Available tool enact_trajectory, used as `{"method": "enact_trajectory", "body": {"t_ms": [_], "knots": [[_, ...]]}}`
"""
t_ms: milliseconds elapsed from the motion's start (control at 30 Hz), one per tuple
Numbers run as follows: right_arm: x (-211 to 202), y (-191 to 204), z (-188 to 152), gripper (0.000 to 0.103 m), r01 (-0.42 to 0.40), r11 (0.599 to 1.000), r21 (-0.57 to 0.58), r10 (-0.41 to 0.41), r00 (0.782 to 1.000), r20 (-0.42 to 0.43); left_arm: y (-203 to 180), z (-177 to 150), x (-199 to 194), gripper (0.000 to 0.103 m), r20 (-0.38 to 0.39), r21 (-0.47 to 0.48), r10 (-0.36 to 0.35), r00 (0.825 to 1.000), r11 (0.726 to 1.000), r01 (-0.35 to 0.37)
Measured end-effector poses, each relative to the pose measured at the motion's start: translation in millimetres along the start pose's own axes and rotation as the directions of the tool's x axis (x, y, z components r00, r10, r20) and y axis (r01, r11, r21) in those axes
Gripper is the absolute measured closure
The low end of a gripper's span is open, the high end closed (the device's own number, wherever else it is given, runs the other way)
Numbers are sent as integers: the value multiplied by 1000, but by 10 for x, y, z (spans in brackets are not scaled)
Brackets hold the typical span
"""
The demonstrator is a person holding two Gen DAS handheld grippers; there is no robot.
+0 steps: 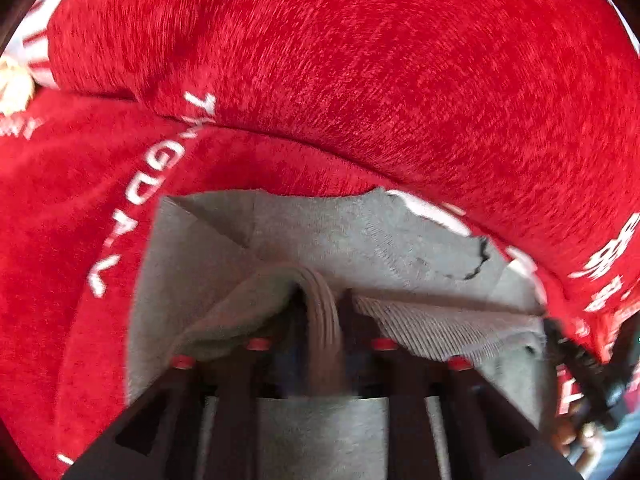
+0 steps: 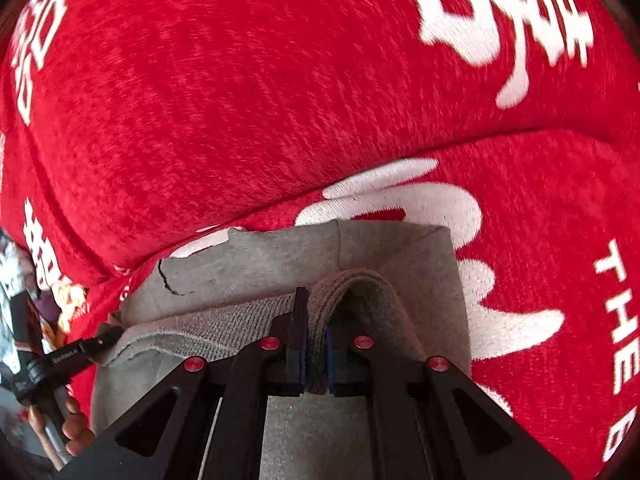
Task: Fold small clothes
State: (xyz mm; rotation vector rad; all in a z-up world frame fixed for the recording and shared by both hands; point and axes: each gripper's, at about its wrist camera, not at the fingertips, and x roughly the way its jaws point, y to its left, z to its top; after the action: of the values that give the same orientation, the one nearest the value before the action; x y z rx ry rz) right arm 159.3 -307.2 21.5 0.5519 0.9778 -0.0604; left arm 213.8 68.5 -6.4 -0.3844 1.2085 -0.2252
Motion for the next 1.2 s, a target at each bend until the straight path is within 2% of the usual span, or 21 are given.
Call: {"method": "enact_trajectory", "body": {"t_ms": [33,67,133,200,267,300,333,400,533,600,667,733,833,900,967,1067,1133,1200], "knots": [[16,-18,13,94,-9,1000,13,9,1000,-8,22,28,1,41,-6,-20,-63,998,998,63],[16,-35,23,94,-18,1000,25,18,1000,-12,27,49,-14,35,-1,-29,-86,996,996,86],[-9,-65,41,93,-36,998,44,37,999,-15,7,76,-95,17,26,-34,-54,998,998,55],[-84,-99,62,91,-53,997,57,54,999,-7,-15,74,-198,17,59,-23,-33,998,999,35],[-203,-143,79,85,-79,994,70,77,997,26,-23,44,-334,17,96,-3,-16,995,1000,16],[-273,-163,84,70,-76,994,74,73,996,51,-10,28,-397,17,114,6,-6,993,1000,6],[-350,-187,91,45,-68,995,76,62,995,83,-7,-14,-475,17,136,17,-3,991,1000,0],[-530,-234,70,29,-66,995,76,53,986,160,-8,-63,-551,17,157,37,11,987,999,-17],[-714,-211,48,29,-26,1000,15,23,979,200,-134,-219,-512,17,182,144,102,978,981,-129],[-704,-93,27,29,29,997,-72,-15,982,190,-180,-221,-444,17,171,169,125,977,974,-154],[-589,110,8,29,72,982,-177,-45,987,152,-266,-218,-342,17,150,177,125,981,972,-151],[-408,311,-19,29,82,962,-261,-61,994,90,-374,-222,-265,17,148,201,135,980,966,-163],[-82,535,-30,29,111,931,-349,-107,994,30,-497,-190,-88,17,158,252,209,965,936,-244],[85,540,-5,29,154,917,-367,-159,987,15,-447,-136,34,17,148,242,252,956,928,-283],[210,448,24,29,219,910,-352,-231,973,8,-316,-93,103,17,126,223,254,959,935,-277],[192,301,75,29,217,927,-305,-219,975,27,-242,-105,89,17,136,231,208,969,944,-235],[196,193,97,29,268,926,-268,-268,963,35,-210,-124,81,17,141,246,193,971,943,-223],[171,116,119,29,239,945,-224,-239,971,26,-198,-134,59,17,146,248,184,972,944,-216]]}}
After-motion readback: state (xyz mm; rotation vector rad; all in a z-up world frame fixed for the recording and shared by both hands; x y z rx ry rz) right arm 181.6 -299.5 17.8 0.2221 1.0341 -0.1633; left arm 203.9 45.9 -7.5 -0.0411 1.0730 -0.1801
